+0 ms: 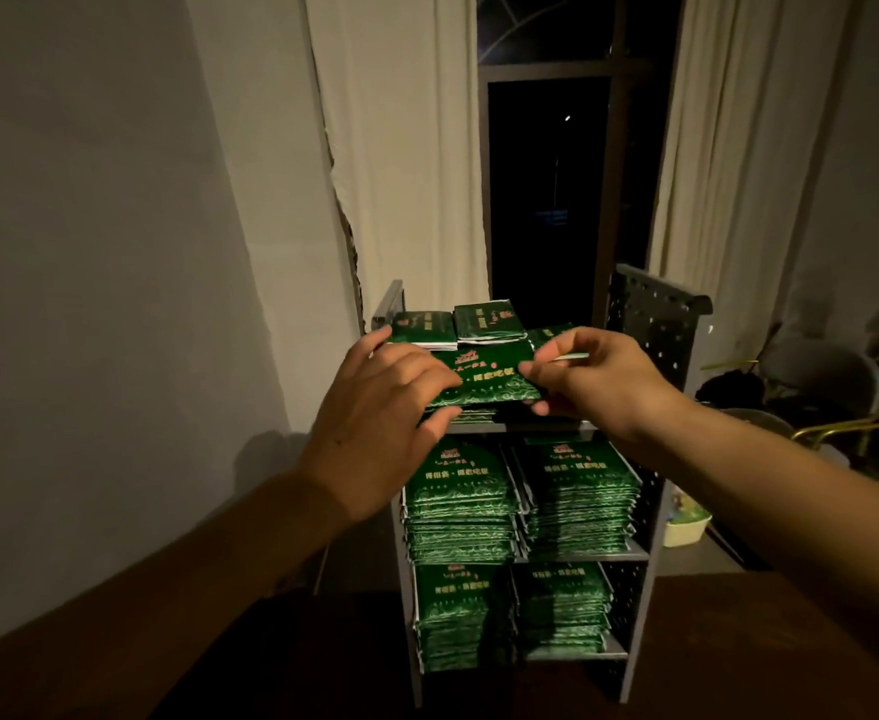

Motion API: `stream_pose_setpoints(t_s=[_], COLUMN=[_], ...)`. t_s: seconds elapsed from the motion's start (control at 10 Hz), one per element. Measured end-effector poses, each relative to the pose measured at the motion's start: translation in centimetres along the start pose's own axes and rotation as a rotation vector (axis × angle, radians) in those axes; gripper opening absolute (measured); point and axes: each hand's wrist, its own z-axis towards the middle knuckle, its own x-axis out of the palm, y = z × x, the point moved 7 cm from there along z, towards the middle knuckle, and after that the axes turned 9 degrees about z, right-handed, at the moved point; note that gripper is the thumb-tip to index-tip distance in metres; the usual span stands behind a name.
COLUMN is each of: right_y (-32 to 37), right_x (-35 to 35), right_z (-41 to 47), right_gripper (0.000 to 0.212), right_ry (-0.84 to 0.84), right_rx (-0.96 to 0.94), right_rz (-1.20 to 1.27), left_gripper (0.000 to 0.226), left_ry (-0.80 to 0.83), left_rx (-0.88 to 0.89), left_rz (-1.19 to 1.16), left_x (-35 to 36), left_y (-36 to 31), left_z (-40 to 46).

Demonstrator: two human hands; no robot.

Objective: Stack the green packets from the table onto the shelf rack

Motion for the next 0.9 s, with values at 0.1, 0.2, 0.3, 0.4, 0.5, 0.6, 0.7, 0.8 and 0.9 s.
stream_pose_setpoints(t_s=[0.1,0.2,0.3,0.4,0.5,0.6,0.7,0.8,0.9], right_y=[1.1,1.7,1.0,1.0,1.1,0.9,0.8,1.1,1.8], right_x=[0.8,2.2,3.4,3.6,3.9,3.8,3.6,3.2,2.8], right_z=[1.0,0.7,0.3,0.7,1.1,1.4,1.3,0.8,-0.1], right_gripper=[0.015,0.039,0.048,0.035,0.031,0.027,0.031,0.025,0.017], right_ry=[-0.013,0.094,0.245,0.227,0.2,0.185,0.201,0.178,0.139], right_rx=[-0.138,-0.386,-0.533,-0.619,-0.626,-0.611,-0.597,-0.59,-0.55], right_rz=[-0.38,-1.014,-1.228,-1.249,-1.228,-1.196,-1.19,-1.111,-1.08], left_gripper=[0.022,0.023,0.051,0.047,0.038,0.04,0.051,0.051,0.043], left_ry=[0.048,0.07,0.152,0.262,0.267,0.252,0.219,0.128,0.095], left_rx=[0.017,0.018,0.013,0.04,0.03,0.018,0.025,0.034,0.024], left_rz=[0.085,0.149,0.218,0.308,0.338,0.328,0.28,0.249,0.22], left_x=[1.0,1.4,1.9,2.5,2.5,2.6,2.6,2.1,1.4], left_y=[0.4,0.8,0.9,0.9,1.1,1.0,0.9,0.7,0.7], left_z=[0.4,0.7,0.8,0.9,1.2,1.3,1.1,0.8,0.8])
